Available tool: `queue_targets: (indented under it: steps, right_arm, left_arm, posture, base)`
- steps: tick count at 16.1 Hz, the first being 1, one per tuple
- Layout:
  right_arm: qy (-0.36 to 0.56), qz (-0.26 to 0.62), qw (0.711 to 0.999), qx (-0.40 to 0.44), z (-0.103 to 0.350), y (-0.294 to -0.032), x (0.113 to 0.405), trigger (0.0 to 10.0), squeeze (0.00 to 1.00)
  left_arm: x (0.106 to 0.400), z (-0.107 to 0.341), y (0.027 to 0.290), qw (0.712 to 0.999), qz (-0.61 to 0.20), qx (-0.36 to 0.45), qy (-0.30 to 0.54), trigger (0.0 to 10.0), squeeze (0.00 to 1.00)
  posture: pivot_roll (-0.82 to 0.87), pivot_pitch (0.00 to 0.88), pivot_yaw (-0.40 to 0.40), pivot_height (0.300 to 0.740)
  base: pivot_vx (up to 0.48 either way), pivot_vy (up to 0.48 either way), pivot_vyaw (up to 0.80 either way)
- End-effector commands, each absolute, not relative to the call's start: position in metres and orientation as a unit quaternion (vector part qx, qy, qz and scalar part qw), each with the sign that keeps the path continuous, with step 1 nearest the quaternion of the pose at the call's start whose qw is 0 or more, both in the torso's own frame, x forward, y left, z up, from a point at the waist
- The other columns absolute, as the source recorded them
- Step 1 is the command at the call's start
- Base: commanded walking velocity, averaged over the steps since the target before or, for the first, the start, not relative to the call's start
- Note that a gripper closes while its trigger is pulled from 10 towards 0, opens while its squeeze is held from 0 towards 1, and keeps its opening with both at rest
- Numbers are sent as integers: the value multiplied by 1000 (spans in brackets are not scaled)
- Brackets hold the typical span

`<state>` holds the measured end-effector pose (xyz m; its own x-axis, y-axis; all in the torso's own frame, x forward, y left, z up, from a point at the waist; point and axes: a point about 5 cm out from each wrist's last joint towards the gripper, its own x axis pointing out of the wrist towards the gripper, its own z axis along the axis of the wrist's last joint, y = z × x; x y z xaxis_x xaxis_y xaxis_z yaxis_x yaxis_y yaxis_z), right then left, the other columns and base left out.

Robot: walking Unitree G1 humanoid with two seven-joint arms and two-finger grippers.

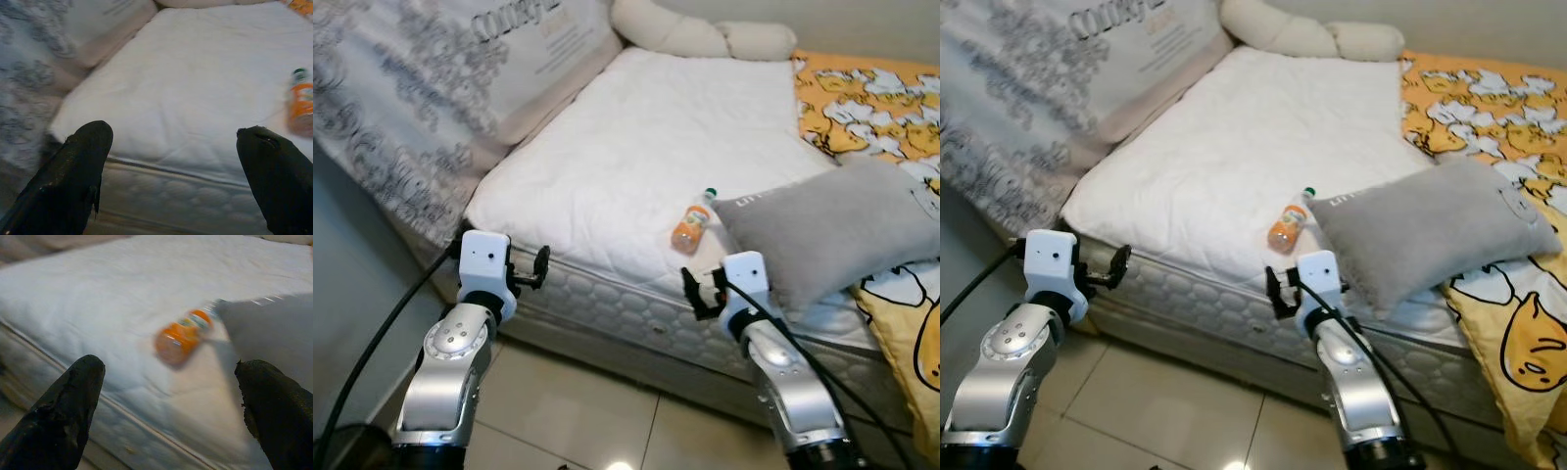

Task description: Clean up the room

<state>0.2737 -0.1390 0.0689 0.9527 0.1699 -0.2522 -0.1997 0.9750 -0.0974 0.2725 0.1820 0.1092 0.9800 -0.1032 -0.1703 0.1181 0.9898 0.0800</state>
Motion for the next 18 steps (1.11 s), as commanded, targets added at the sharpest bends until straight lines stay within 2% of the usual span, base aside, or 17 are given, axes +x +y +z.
queue_targets:
  steps: [1,18]
  right_arm:
    - [120,80,987,-66,70,-144,274,10000,0]
    - [116,80,987,-73,69,-142,276,10000,0]
  left_arm:
    - [273,112,176,994,-68,47,77,10000,0]
    - [273,112,177,993,-73,46,83,10000,0]
  posture:
    - [39,0,24,740]
    - [48,0,34,740]
  base:
    - [266,0,0]
    - [238,0,0]
